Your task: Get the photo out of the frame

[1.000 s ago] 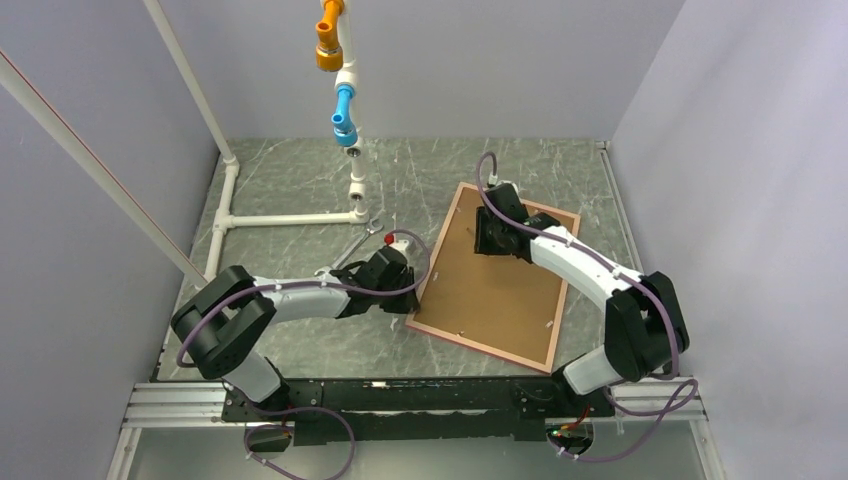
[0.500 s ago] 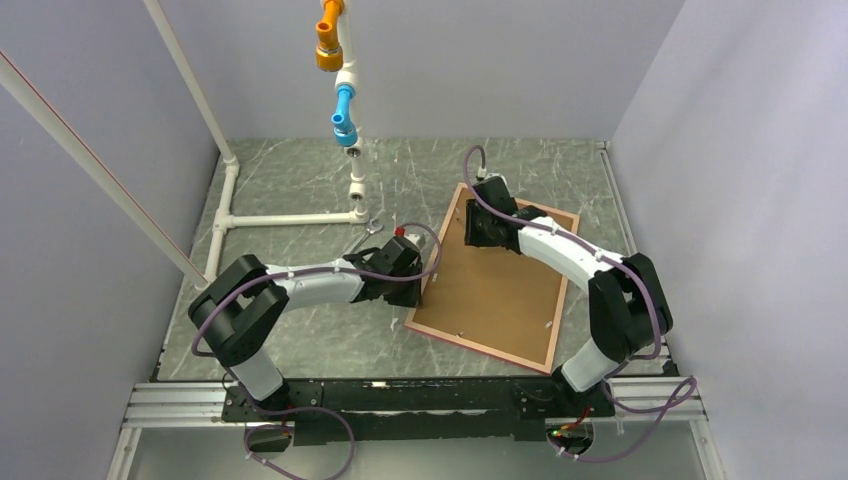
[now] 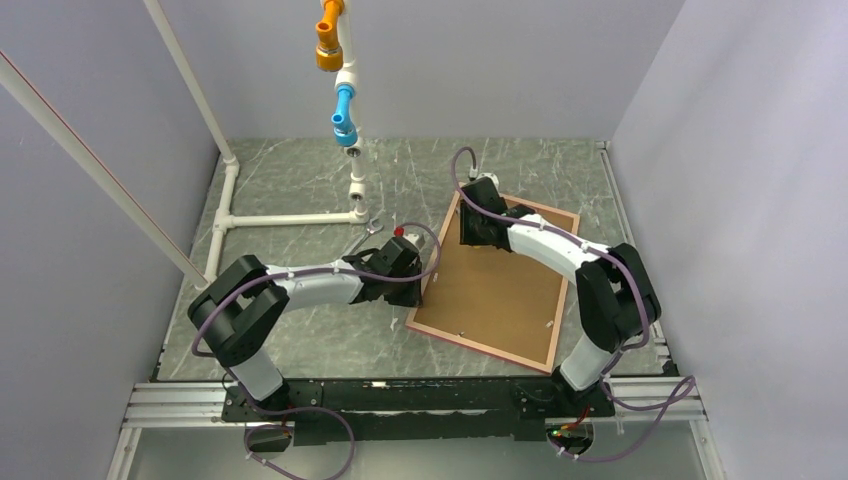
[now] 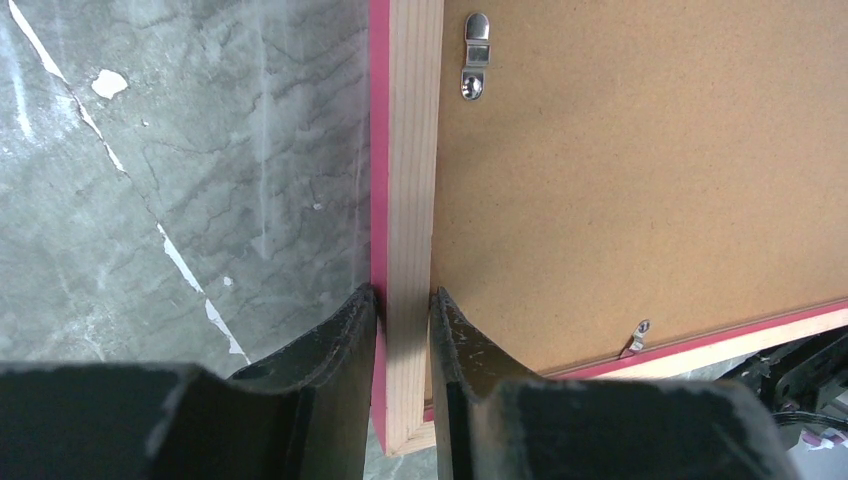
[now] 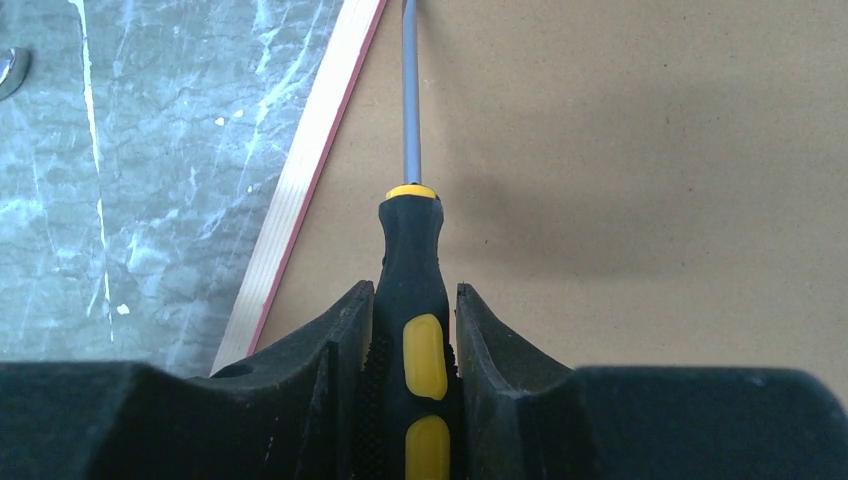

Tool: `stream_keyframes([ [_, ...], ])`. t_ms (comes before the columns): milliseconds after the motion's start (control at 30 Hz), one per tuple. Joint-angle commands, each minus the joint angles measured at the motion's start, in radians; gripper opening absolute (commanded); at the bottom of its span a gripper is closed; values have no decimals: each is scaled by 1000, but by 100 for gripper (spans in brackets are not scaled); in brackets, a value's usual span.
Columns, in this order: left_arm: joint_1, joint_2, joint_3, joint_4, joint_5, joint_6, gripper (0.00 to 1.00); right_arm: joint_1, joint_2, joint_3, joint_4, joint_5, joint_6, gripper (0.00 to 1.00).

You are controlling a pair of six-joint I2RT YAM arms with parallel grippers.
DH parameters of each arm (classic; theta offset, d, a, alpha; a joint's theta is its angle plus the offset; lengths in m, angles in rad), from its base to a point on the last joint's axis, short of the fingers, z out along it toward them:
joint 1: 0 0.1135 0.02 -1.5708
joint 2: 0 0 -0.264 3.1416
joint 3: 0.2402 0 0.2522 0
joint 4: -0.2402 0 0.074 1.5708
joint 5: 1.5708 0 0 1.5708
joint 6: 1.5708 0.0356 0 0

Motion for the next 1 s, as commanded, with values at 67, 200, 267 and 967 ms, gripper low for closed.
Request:
stream_keyframes([
  [67, -3, 23, -44, 26, -1, -19, 28, 8, 20, 63, 34, 41, -1, 0],
  [200, -4, 20, -47, 25, -1, -22, 26, 8, 63, 103, -18, 106, 31, 0],
  [267, -3, 19, -52, 26, -4, -28, 26, 8, 90, 128, -52, 142, 63, 0],
  [967, -3, 3, -48, 4, -13, -1, 28, -4, -63, 189, -210, 168, 55, 0],
])
